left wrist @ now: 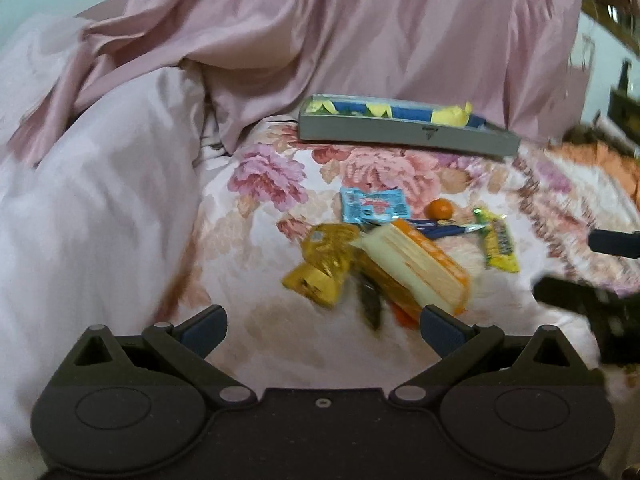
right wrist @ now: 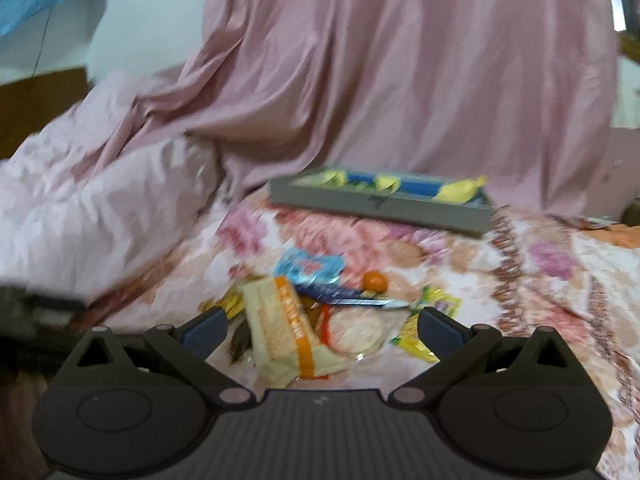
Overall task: Organize snacks
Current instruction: 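Grasp the gold foil packet with the left gripper while the right gripper grasps the cream bread bag, then carry the gold packet and bread bag to the grey tray and release both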
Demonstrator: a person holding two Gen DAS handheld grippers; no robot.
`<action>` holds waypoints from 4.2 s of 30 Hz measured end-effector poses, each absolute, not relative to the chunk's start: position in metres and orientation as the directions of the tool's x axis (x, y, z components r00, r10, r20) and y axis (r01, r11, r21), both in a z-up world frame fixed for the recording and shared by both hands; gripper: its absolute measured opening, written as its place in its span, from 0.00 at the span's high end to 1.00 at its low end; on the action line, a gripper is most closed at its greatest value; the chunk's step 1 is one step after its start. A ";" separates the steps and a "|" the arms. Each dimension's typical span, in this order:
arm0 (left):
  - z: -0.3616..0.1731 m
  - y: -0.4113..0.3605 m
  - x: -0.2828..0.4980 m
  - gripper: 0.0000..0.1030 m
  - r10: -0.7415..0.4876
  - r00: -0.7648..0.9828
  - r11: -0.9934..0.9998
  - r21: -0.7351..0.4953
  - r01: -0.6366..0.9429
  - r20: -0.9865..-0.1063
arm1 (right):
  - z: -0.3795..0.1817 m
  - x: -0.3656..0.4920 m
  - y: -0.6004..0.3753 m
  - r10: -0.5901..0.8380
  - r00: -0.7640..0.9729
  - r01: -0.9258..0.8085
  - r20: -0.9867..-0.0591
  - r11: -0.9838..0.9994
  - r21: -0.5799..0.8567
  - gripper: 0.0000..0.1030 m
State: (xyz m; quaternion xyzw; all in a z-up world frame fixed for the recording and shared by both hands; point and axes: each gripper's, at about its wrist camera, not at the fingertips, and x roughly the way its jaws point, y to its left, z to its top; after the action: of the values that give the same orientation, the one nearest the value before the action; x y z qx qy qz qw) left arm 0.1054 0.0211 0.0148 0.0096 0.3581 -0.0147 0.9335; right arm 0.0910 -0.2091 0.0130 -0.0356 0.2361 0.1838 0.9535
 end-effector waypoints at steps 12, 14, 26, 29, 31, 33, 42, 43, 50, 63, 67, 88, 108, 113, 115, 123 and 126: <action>-0.025 0.026 0.204 0.01 -0.022 0.692 0.974 0.142 0.179 -0.722 | -0.030 0.131 -0.157 0.314 0.767 -0.498 -0.559 0.841 -0.210 0.00; -0.035 0.027 0.212 0.01 -0.004 0.673 0.969 0.164 0.186 -0.740 | -0.039 0.137 -0.146 0.300 0.785 -0.500 -0.542 0.824 -0.267 0.00; -0.069 0.034 0.248 0.01 -0.098 0.620 0.981 0.028 0.190 -0.778 | -0.076 0.170 -0.107 0.288 0.768 -0.541 -0.572 0.770 -0.339 0.20; -0.069 0.038 0.254 0.01 -0.118 0.627 0.983 -0.001 0.184 -0.770 | -0.079 0.174 -0.108 0.280 0.758 -0.541 -0.589 0.774 -0.328 0.29; -0.069 0.040 0.259 0.02 -0.126 0.619 0.982 -0.007 0.191 -0.775 | -0.078 0.174 -0.110 0.272 0.760 -0.531 -0.590 0.783 -0.323 0.36; -0.069 0.042 0.261 0.02 -0.129 0.607 0.983 -0.021 0.182 -0.784 | -0.076 0.175 -0.112 0.271 0.756 -0.526 -0.596 0.793 -0.307 0.39; -0.077 0.046 0.266 0.03 -0.189 0.604 0.970 -0.051 0.239 -0.774 | -0.067 0.186 -0.128 0.235 0.769 -0.453 -0.595 0.857 -0.247 0.41; -0.079 0.049 0.269 0.02 -0.201 0.598 0.970 -0.070 0.234 -0.776 | -0.067 0.188 -0.130 0.237 0.765 -0.448 -0.599 0.864 -0.230 0.41; -0.074 0.050 0.272 0.17 -0.219 0.548 0.966 -0.101 0.237 -0.807 | -0.069 0.188 -0.133 0.242 0.766 -0.450 -0.596 0.864 -0.227 0.40; -0.083 0.039 0.267 0.29 -0.177 0.539 0.942 0.017 0.335 -0.824 | -0.075 0.191 -0.129 0.239 0.747 -0.467 -0.620 0.853 -0.233 0.40; -0.080 0.041 0.268 0.38 -0.178 0.542 0.952 -0.005 0.306 -0.821 | -0.075 0.192 -0.130 0.243 0.742 -0.466 -0.625 0.857 -0.221 0.40; -0.044 0.057 0.254 0.55 -0.140 0.675 0.990 -0.119 0.078 -0.724 | -0.102 0.146 -0.091 0.167 0.882 -0.452 -0.441 0.567 -0.688 0.46; 0.038 0.040 0.282 0.55 -0.104 0.888 0.987 -0.154 0.038 -0.448 | -0.030 0.211 -0.123 0.080 0.986 -0.158 -0.147 0.732 -0.662 0.46; 0.062 0.015 0.334 0.55 -0.120 0.908 0.987 -0.143 0.067 -0.402 | -0.007 0.260 -0.150 0.024 0.997 -0.060 -0.070 0.819 -0.570 0.46; 0.065 0.003 0.357 0.54 -0.127 0.910 0.987 -0.137 0.079 -0.395 | -0.005 0.281 -0.161 0.000 0.999 -0.028 -0.052 0.840 -0.542 0.46; 0.040 -0.031 0.431 0.54 -0.156 0.854 0.979 -0.194 0.066 -0.497 | 0.006 0.351 -0.197 -0.055 0.992 0.008 -0.118 0.930 -0.368 0.60; 0.024 -0.041 0.450 0.54 -0.148 0.816 0.979 -0.200 0.041 -0.558 | 0.002 0.362 -0.201 -0.057 0.985 -0.002 -0.164 0.941 -0.338 0.75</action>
State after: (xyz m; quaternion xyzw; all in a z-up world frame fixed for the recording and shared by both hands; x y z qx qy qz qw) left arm 0.4497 -0.0406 0.0236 -0.0897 0.2989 -0.0497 0.9488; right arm 0.3618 -0.2009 0.0025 -0.1712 0.0862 -0.0141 0.9814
